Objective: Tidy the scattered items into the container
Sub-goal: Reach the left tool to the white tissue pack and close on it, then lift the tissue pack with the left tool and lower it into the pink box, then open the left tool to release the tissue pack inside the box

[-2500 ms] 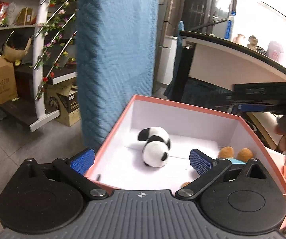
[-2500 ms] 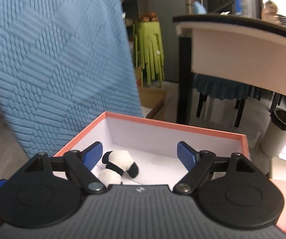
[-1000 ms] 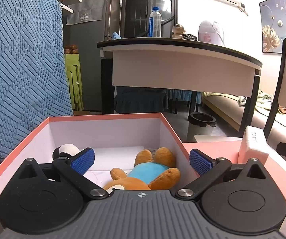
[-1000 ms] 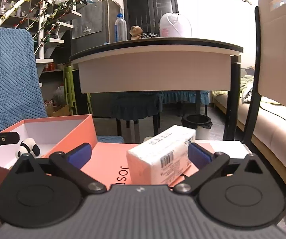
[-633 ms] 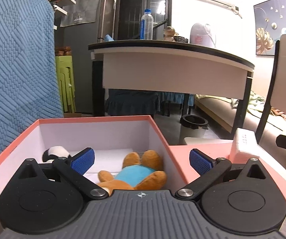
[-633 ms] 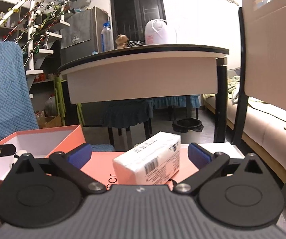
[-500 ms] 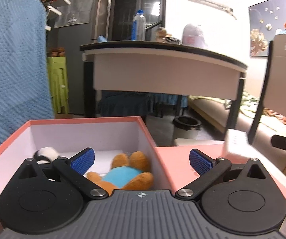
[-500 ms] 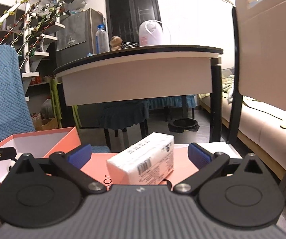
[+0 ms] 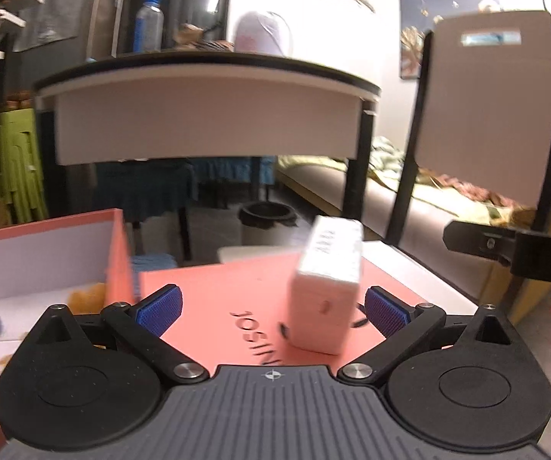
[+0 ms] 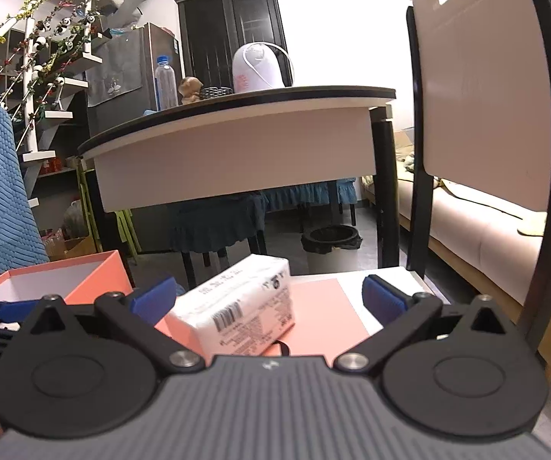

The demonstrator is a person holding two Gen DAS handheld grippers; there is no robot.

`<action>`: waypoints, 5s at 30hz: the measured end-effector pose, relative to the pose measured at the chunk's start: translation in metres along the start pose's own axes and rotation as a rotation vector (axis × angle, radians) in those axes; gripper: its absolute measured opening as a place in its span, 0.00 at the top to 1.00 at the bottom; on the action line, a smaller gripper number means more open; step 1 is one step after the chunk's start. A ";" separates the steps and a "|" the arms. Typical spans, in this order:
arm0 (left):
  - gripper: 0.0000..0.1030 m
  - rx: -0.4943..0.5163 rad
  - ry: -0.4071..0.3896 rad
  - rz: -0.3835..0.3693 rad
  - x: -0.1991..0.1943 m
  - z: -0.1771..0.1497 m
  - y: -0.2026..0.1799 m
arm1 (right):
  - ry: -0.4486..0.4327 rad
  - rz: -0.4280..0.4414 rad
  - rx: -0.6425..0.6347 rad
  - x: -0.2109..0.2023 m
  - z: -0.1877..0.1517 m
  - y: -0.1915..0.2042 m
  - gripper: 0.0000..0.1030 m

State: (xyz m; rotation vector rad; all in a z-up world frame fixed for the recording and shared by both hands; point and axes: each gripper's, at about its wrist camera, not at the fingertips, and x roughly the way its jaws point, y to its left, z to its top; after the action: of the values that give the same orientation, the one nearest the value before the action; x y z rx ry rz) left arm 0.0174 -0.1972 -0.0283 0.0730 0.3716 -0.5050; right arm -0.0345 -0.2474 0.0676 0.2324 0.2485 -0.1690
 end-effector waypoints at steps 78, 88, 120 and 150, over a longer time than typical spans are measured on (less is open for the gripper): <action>0.42 -0.071 -0.066 0.076 0.008 0.026 0.018 | 0.080 -0.002 -0.002 0.020 -0.013 -0.008 0.00; 0.41 -0.101 -0.078 0.216 -0.032 0.039 0.071 | 0.058 0.091 0.017 0.032 -0.003 0.035 0.00; 0.20 -0.225 0.163 0.405 0.003 0.037 0.213 | 0.114 0.153 0.005 0.067 -0.009 0.070 0.00; 0.07 -0.112 -0.036 0.422 -0.081 0.016 0.152 | 0.066 0.145 -0.076 0.041 -0.015 0.053 0.00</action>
State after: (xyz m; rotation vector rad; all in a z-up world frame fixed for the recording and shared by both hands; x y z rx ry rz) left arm 0.0310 -0.0295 0.0131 0.0318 0.3371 -0.0679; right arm 0.0116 -0.1987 0.0534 0.1798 0.3022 -0.0083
